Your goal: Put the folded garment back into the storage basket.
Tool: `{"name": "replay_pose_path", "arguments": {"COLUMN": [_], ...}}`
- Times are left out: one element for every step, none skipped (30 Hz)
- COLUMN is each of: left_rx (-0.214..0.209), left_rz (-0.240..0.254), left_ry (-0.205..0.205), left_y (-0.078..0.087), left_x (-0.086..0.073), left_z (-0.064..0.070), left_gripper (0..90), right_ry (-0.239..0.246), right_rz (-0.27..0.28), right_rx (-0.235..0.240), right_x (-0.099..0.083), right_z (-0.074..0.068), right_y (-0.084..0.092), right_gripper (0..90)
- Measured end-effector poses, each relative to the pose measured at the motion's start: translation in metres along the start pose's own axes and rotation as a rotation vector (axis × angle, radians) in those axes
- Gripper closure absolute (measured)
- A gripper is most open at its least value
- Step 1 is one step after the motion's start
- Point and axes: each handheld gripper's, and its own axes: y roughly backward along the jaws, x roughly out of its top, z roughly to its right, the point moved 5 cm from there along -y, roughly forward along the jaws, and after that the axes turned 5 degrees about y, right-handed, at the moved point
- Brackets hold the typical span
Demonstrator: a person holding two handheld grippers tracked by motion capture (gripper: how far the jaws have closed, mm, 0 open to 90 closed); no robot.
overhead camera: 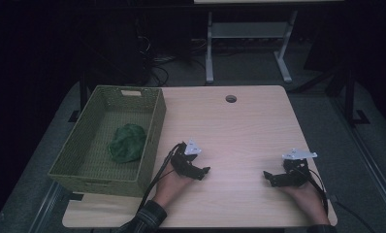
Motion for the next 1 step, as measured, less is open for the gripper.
{"name": "replay_pose_path", "arguments": {"left_rx": [0.000], "left_rz": [0.000], "left_ry": [0.000], "left_y": [0.0000], "left_x": [0.0000], "left_z": [0.0000], "left_gripper": [13.1], "right_ry": [0.000], "right_rz": [0.000], "right_rx": [0.000], "right_x": [0.0000], "right_z": [0.0000], "right_y": [0.0000], "right_gripper": [0.0]}}
